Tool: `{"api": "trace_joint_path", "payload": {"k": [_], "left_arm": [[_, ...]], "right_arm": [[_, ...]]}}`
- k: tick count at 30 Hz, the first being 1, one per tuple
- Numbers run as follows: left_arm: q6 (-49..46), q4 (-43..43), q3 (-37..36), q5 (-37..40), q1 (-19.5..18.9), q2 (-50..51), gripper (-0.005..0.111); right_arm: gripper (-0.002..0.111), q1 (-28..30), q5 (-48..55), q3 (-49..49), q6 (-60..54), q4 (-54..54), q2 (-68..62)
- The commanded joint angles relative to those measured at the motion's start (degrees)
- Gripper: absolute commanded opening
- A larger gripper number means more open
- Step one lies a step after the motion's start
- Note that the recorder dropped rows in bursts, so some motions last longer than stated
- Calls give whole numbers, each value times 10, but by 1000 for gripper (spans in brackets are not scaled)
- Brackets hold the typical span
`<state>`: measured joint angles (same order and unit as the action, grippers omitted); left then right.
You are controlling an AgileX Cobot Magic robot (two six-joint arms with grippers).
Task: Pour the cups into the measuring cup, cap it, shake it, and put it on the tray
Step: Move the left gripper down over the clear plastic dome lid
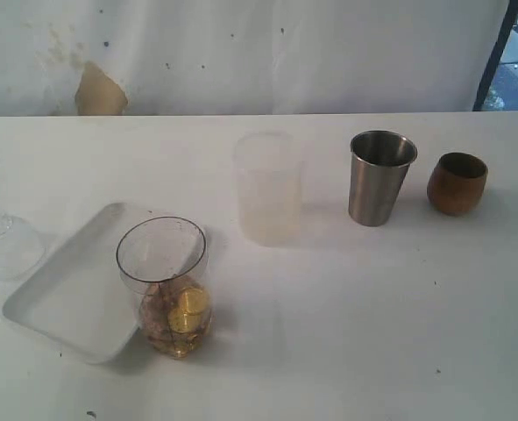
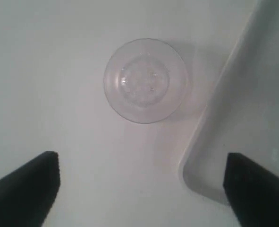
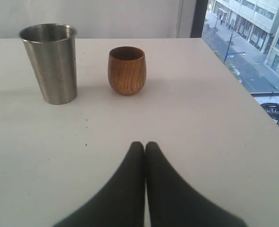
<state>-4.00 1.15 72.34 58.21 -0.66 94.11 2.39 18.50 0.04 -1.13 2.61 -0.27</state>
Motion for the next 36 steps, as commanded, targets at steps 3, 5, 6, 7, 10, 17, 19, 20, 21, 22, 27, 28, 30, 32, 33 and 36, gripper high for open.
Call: {"api": "trace_joint_path", "payload": {"k": [3,5,6,7,10,17,19,20,21,22,27,28,30,32,33,36], "left_arm": [[-52,-46,3,-28,1,51,90],[-55,-43,3,-40,1,68,88],[-60,-41,3,-47,1,76,86],[-63,-41,3,-52,1,82,85],[-67,-35,3,-75,1,97,76],[-64,-15,3,-121,1,120,71],[-64,-11,3,-124,1,126,69],[-63,-11,3,-127,1,129,66],[-58,-11,3,-127,1,133,63],[-52,-7,3,-129,1,139,61],[-38,-2,3,-150,1,153,59],[-37,-2,3,-154,1,153,59],[-37,-2,4,-154,1,153,59],[-37,-2,4,-154,1,153,59],[-37,-2,4,-154,1,153,59],[-37,-2,4,-155,1,153,59]], "right_arm": [[0,6,-4,0,-1,1,3],[0,6,-4,0,-1,1,3],[0,6,-4,0,-1,1,3],[0,6,-4,0,-1,1,3],[0,6,-4,0,-1,1,3],[0,6,-4,0,-1,1,3],[0,6,-4,0,-1,1,3],[0,6,-4,0,-1,1,3],[0,6,-4,0,-1,1,3],[0,6,-4,0,-1,1,3],[0,6,-4,0,-1,1,3],[0,6,-4,0,-1,1,3],[0,6,-4,0,-1,1,3],[0,6,-4,0,-1,1,3],[0,6,-4,0,-1,1,3],[0,6,-4,0,-1,1,3]]}}
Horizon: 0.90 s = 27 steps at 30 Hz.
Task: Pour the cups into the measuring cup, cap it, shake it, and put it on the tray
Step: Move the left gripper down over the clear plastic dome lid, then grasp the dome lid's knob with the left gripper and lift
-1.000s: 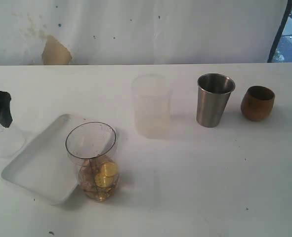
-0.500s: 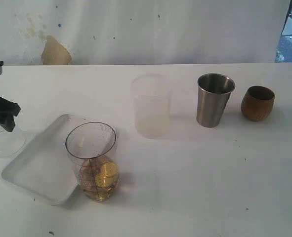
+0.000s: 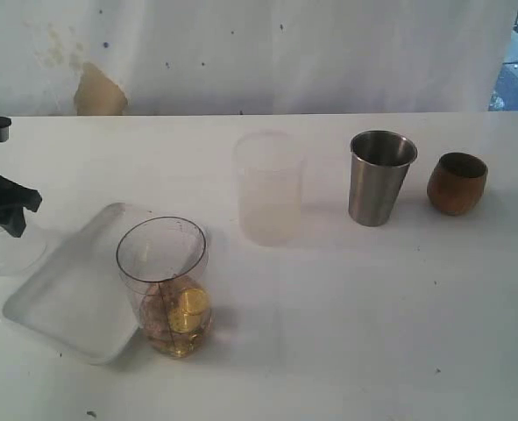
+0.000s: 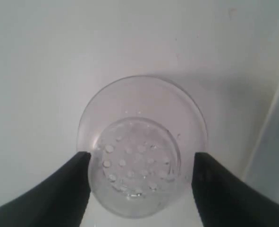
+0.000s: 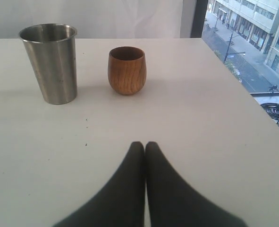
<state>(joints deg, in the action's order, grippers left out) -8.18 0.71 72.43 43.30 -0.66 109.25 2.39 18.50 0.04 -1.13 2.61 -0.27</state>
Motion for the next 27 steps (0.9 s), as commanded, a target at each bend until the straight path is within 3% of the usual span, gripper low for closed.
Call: {"api": "trace_joint_path", "payload": {"k": [1,9,21,23,27], "left_arm": [[4,2,3,-8,1,1,59],[2,0,57,48,1,1,59],[5,0,60,80,1,3,58],[5,0,60,77,1,3,55],[7,0,60,67,1,3,37]], "right_arm": [[0,6,-4,0,-1,1,3],[0,6,-4,0,-1,1,3],[0,6,-4,0,-1,1,3],[0,6,-4,0,-1,1,3],[0,6,-4,0,-1,1,3]]}}
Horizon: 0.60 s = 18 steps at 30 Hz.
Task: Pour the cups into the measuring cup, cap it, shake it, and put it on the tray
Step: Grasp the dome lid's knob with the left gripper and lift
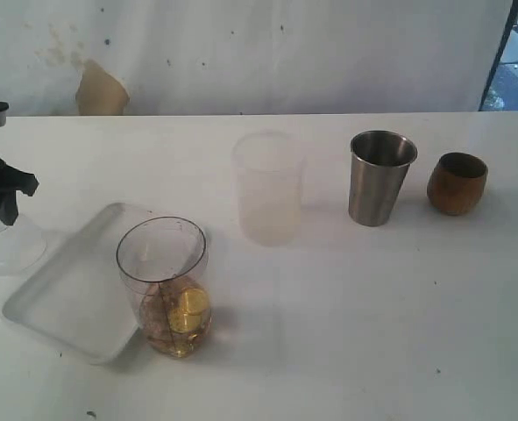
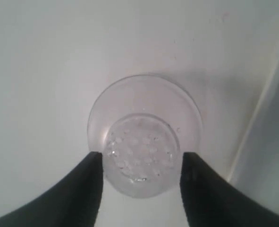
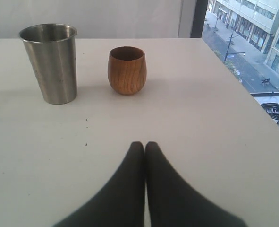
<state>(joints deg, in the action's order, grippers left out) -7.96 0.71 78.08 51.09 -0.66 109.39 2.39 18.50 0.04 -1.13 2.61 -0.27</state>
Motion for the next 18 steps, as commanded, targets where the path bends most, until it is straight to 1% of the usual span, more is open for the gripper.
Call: {"api": "trace_joint_path", "payload": {"k": [1,5,8,15,18], "left_arm": [[4,0,3,-11,1,2,32],[4,0,3,-7,1,2,17],[-1,0,3,0,1,2,1],[-8,2,4,-13,1,-8,0],[-12,2,23,7,1,-26,0]], "right_arm": [[0,6,-4,0,-1,1,3],[0,6,-4,0,-1,1,3],[0,6,-4,0,-1,1,3],[0,6,-4,0,6,1,3],[0,6,-4,0,6,1,3]]}}
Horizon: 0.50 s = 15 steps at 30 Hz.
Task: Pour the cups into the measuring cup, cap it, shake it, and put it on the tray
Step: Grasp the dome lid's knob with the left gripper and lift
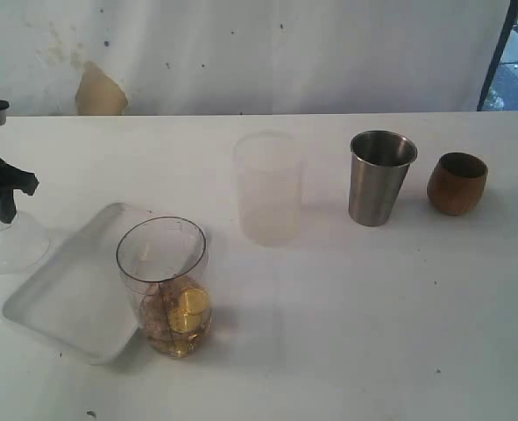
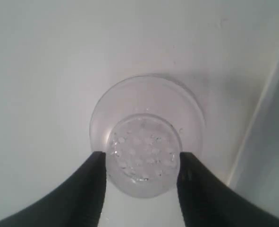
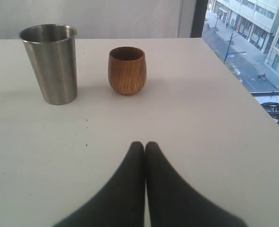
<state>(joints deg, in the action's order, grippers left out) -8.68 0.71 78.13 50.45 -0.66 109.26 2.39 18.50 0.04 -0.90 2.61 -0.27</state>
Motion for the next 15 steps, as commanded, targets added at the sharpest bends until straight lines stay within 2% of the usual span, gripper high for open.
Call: {"api": "trace_joint_path", "payload": {"k": [1,4,8,10,15], "left_arm": [[-6,2,33,30,1,-30,0],[-12,1,68,80,1,-43,0],[-43,-51,120,156,4,-86,0],[-53,-65,127,180,17,-113,0],[-49,-64,126,195,100,-176,0]], "right_arm": [[0,6,-4,0,4,1,3],[0,6,-4,0,4,1,3],[0,6,-4,0,4,1,3],[0,6,-4,0,4,1,3],[0,6,-4,0,4,1,3]]}}
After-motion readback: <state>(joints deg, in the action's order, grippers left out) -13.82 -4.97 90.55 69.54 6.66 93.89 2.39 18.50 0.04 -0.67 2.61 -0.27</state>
